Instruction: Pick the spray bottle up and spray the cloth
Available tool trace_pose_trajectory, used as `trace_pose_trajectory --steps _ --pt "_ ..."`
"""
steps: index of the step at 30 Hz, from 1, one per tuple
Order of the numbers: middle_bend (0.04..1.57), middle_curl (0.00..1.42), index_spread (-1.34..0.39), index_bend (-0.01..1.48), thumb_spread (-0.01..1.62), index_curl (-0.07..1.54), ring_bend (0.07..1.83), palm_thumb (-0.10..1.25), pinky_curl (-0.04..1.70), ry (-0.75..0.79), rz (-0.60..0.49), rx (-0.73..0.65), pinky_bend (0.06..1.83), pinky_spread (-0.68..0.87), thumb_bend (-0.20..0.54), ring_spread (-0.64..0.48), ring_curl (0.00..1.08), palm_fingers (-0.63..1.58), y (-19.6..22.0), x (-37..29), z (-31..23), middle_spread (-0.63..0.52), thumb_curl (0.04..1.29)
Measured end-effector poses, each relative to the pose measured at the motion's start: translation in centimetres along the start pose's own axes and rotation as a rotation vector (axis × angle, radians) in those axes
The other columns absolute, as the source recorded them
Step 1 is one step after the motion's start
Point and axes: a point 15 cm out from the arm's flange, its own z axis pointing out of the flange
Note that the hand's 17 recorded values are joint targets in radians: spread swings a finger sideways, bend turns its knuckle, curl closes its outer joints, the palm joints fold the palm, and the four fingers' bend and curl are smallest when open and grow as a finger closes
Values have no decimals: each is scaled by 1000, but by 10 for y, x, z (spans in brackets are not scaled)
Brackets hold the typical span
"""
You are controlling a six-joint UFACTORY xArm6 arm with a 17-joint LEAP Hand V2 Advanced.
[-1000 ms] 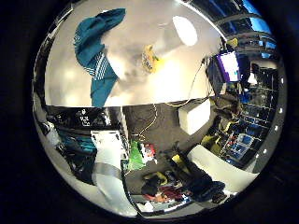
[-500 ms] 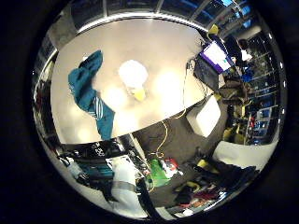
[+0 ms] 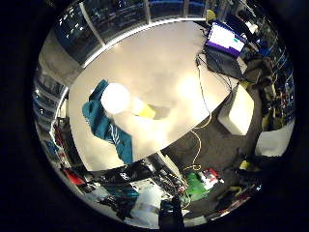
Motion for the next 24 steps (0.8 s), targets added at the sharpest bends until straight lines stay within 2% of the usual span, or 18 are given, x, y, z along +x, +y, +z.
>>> trace_pose_trajectory --steps 5,14,24 --pt "211 351 -238 144 1002 244 326 486 321 -73 110 -27 423 398 -27 170 263 100 39 36 18 84 294" --pt "221 352 -230 150 1009 254 331 487 312 -118 151 -40 412 406 -26 174 262 87 82 75 38 91 297" --pt "226 349 -225 150 1010 259 327 487 308 -122 152 -38 406 407 -26 175 258 85 82 84 39 96 299"
